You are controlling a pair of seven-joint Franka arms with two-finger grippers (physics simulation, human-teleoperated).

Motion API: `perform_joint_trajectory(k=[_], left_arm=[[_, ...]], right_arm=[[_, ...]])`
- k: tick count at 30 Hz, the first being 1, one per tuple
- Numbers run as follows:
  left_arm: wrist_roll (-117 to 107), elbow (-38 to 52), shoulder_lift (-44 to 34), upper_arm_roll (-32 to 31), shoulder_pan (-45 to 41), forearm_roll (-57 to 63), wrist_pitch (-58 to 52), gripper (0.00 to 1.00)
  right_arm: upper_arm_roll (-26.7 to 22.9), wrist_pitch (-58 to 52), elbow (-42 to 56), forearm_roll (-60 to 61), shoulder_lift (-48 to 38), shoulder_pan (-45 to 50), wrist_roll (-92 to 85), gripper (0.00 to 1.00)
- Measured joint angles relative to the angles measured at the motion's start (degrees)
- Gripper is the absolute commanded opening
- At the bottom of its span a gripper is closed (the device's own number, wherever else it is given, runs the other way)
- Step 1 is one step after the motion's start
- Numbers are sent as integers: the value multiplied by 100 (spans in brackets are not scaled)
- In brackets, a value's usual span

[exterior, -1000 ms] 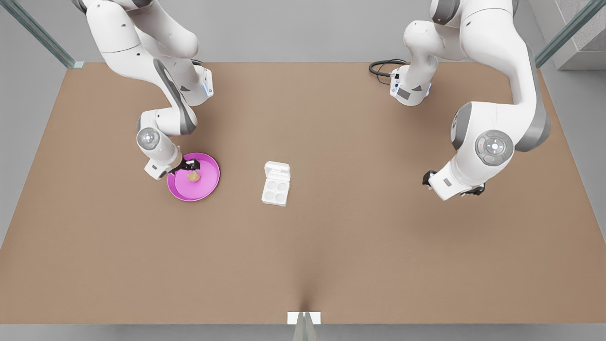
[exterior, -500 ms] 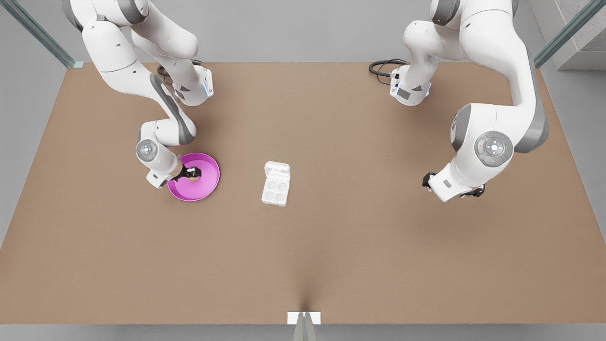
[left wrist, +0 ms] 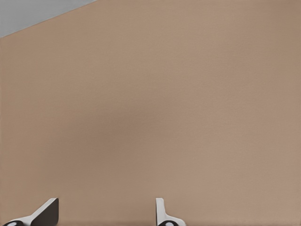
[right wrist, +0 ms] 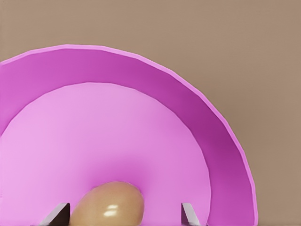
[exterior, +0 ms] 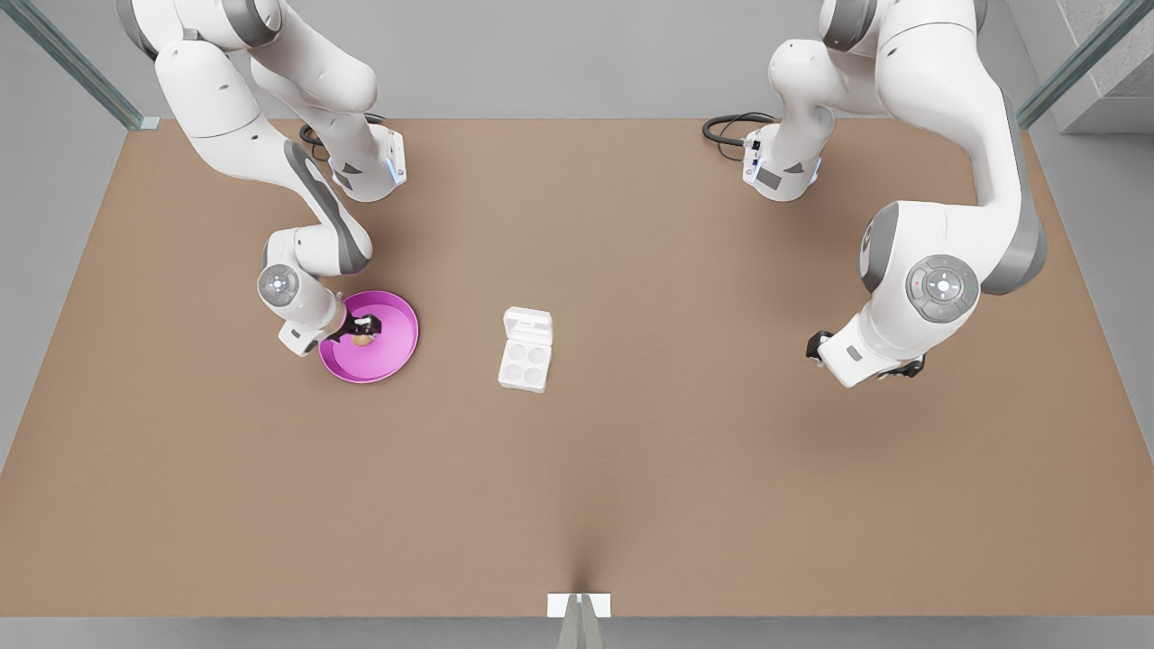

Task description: Pack egg into the box and close the box lid

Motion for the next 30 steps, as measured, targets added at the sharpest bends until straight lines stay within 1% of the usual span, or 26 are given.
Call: perform_joint_trajectory(k=[2,9,10,15,16,19,22,23,24,25,30], left_arm=[[0,0,1,0,-5,0,1,100],[0,0,2,0,0,0,2,100],[0,0,2,0,0,0,3,100],[0,0,34,0,0,0,38,100],[0,0,40,0,0,0,47,100],[0,0,45,0,8,0,68,100],[0,0,73,0,9,0,81,100],[-1,0,118,0,3,0,88,100],[-3,0,148,0,-1,-1,96,100],[-4,0,171,-2,1,-37,108,100],[-8,0,267,-1,0,-245,180,100]], right_arm=[[0,0,6,-5,5,6,-3,74],[-1,0,41,-11,8,16,-12,73],[0,1,47,-6,9,22,-16,63],[5,5,75,16,10,56,-28,63],[8,6,77,25,9,56,-34,57],[11,14,78,51,9,57,-64,53],[12,20,100,68,9,57,-95,52],[12,21,102,71,9,57,-104,56],[11,19,104,62,9,65,-102,68],[9,16,104,50,10,72,-96,70],[8,7,114,23,23,86,-70,70]])
